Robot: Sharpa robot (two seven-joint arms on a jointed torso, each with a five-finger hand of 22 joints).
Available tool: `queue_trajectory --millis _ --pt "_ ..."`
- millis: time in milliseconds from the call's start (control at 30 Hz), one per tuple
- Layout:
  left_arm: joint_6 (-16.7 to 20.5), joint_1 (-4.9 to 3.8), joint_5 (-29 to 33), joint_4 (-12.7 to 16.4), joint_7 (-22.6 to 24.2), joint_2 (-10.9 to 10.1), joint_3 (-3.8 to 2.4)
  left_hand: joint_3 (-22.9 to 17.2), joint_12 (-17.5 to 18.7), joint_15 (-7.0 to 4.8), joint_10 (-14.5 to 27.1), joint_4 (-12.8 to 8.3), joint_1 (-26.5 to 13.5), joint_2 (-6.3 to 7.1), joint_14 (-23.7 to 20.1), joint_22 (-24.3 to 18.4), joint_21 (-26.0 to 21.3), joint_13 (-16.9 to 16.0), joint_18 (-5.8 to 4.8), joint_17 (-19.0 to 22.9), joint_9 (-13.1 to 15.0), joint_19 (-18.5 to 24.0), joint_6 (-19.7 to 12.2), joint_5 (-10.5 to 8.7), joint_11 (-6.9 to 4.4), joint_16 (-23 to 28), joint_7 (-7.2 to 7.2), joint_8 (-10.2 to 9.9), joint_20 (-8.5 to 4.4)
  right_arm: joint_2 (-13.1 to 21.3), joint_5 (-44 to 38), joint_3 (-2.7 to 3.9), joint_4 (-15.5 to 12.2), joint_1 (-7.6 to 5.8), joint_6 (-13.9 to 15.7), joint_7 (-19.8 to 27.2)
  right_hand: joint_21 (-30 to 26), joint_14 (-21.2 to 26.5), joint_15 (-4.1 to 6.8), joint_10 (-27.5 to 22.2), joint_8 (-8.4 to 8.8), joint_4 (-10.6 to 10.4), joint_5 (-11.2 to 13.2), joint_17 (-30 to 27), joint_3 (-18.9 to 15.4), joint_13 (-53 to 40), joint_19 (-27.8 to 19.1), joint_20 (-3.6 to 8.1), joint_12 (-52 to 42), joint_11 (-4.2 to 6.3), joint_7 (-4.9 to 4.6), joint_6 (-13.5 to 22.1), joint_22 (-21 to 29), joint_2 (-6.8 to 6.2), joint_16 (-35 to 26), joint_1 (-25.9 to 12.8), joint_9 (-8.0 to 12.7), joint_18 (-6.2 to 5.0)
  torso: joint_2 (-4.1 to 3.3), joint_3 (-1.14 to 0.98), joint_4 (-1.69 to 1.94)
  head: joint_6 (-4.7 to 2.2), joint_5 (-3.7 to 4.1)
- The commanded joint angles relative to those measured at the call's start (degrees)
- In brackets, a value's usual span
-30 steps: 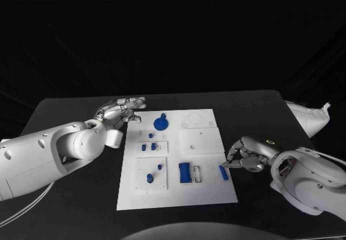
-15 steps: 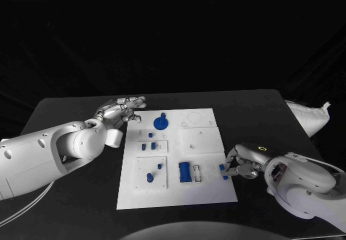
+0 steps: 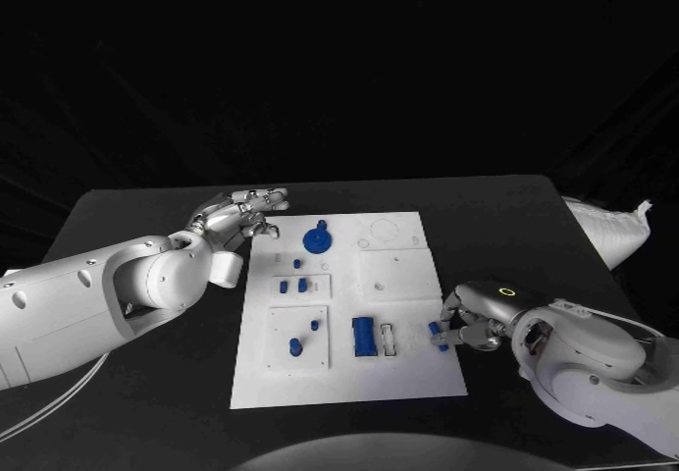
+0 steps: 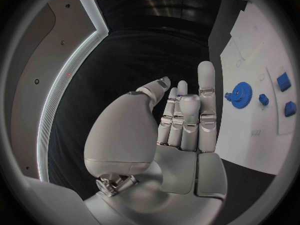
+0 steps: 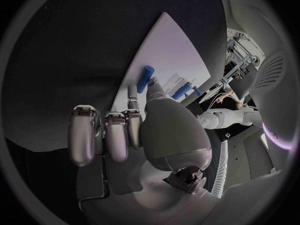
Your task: Assemble the parts on the task board
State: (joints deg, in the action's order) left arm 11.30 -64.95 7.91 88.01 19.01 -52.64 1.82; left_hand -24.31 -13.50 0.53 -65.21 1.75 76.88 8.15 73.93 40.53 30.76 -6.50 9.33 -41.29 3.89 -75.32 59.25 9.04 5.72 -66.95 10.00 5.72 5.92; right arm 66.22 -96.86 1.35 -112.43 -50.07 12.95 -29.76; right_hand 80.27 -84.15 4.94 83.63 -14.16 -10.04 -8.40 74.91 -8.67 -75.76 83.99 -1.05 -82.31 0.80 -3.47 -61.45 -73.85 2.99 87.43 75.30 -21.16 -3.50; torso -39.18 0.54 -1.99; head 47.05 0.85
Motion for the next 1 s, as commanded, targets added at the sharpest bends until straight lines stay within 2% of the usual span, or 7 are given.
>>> queue_trajectory --millis 33,267,533,700,867,967,1000 --pt "-1.07 -0.01 -0.24 0.12 0.31 0.04 -0.03 0.31 -0.34 0.06 0.42 0.09 -0.07 -0.63 -0.48 -0.1 -0.32 -0.09 1.02 0.06 -0.01 0.44 -0.34 -0.32 -0.17 0.25 0.09 0.16 0.1 -0.43 -4.28 -0.14 0.51 0.33 -4.47 -1.27 0.06 -4.82 -0.1 2.19 0.71 0.19 1.24 9.94 1.1 -6.62 0.77 -0.04 3.8 0.18 -0.06 -0.61 -0.11 1.43 -0.14 2.38 0.48 0.13 0.02 0.0 0.04 0.02 0.03" --pt "-1.09 0.0 -0.24 0.13 0.29 -0.02 -0.02 0.31 -0.34 0.06 0.42 0.09 -0.07 -0.63 -0.48 -0.1 -0.32 -0.09 1.02 0.06 -0.01 0.44 -0.34 -0.32 -0.17 0.25 0.09 0.16 0.1 -1.66 -8.83 -0.14 1.04 1.34 -8.55 -1.95 0.06 -4.8 0.07 2.14 1.91 1.22 5.03 9.9 5.34 -6.65 0.77 0.08 3.98 0.36 0.11 -1.56 -0.22 0.42 -0.2 4.44 0.86 0.15 -0.01 0.01 0.0 0.16 -0.12" --pt "-1.05 0.01 -0.24 0.15 0.28 -0.09 -0.02 0.31 -0.34 0.06 0.42 0.09 -0.07 -0.63 -0.48 -0.1 -0.32 -0.09 1.02 0.06 -0.01 0.44 -0.34 -0.32 -0.17 0.25 0.09 0.16 0.1 -2.45 -10.96 -0.14 1.3 1.88 -10.42 -2.22 0.04 -4.82 0.14 2.11 3.33 2.42 4.71 10.03 11.31 -6.73 0.79 0.19 4.13 0.47 0.19 -2.34 -0.31 -0.8 -0.17 5.78 1.29 0.17 0.04 0.03 0.0 0.26 -0.11" --pt "-1.06 0.01 -0.26 0.16 0.27 -0.1 -0.02 0.31 -0.34 0.06 0.42 0.09 -0.07 -0.63 -0.48 -0.1 -0.32 -0.09 1.02 0.06 -0.01 0.44 -0.34 -0.32 -0.17 0.25 0.09 0.16 0.1 -2.52 -10.6 -0.13 1.21 1.94 -9.2 -2.4 0.08 -4.83 0.12 2.1 4.09 2.46 1.78 10.06 14.5 -6.75 0.84 0.2 4.25 0.48 0.15 -2.59 -0.41 -1.41 -0.18 5.07 1.46 0.18 0.05 0.02 -0.02 0.3 -0.22" --pt "-1.07 0.03 -0.28 0.14 0.27 -0.09 -0.02 0.31 -0.34 0.06 0.42 0.09 -0.07 -0.63 -0.48 -0.1 -0.32 -0.09 1.02 0.06 -0.01 0.44 -0.34 -0.32 -0.17 0.25 0.09 0.16 0.1 -2.32 -5.16 -0.1 0.72 1.95 -4.71 -2.49 0.12 -4.87 0.04 2.1 5.18 1.58 -1.93 10.23 19.57 -6.8 0.9 0.14 4.35 0.36 -0.05 -2.42 -0.52 -1.77 -0.11 3.31 1.66 0.2 0.07 0.01 0.06 0.35 -0.27" --pt "-1.06 0.05 -0.29 0.15 0.27 -0.08 -0.02 0.32 -0.37 0.06 0.45 0.08 -0.06 -0.64 -0.51 -0.11 -0.33 -0.09 1.02 0.08 -0.01 0.45 -0.35 -0.32 -0.17 0.26 0.09 0.17 0.11 -2.04 0.21 0.0 0.28 1.93 -1.62 -2.22 0.1 -4.88 -0.07 2.07 5.72 1.69 -3.72 10.28 24.03 -6.81 0.91 0.07 4.47 0.13 -0.24 -2.6 -0.52 -3.23 -0.09 2.26 1.69 0.18 0.09 0.05 0.09 0.34 -0.33" --pt "-1.06 0.05 -0.29 0.15 0.27 -0.08 -0.02 0.35 -0.44 0.07 0.51 0.05 -0.06 -0.68 -0.56 -0.13 -0.37 -0.1 1.02 0.15 -0.01 0.48 -0.36 -0.32 -0.16 0.28 0.09 0.19 0.12 -1.95 1.72 0.04 0.14 1.91 -0.85 -2.13 0.09 -4.88 -0.18 2.05 5.9 1.84 -4.9 10.28 26.37 -6.8 0.91 0.07 4.56 0.03 -0.42 -2.78 -0.53 -4.14 -0.11 1.48 1.64 0.16 0.09 0.07 0.1 0.35 -0.35"
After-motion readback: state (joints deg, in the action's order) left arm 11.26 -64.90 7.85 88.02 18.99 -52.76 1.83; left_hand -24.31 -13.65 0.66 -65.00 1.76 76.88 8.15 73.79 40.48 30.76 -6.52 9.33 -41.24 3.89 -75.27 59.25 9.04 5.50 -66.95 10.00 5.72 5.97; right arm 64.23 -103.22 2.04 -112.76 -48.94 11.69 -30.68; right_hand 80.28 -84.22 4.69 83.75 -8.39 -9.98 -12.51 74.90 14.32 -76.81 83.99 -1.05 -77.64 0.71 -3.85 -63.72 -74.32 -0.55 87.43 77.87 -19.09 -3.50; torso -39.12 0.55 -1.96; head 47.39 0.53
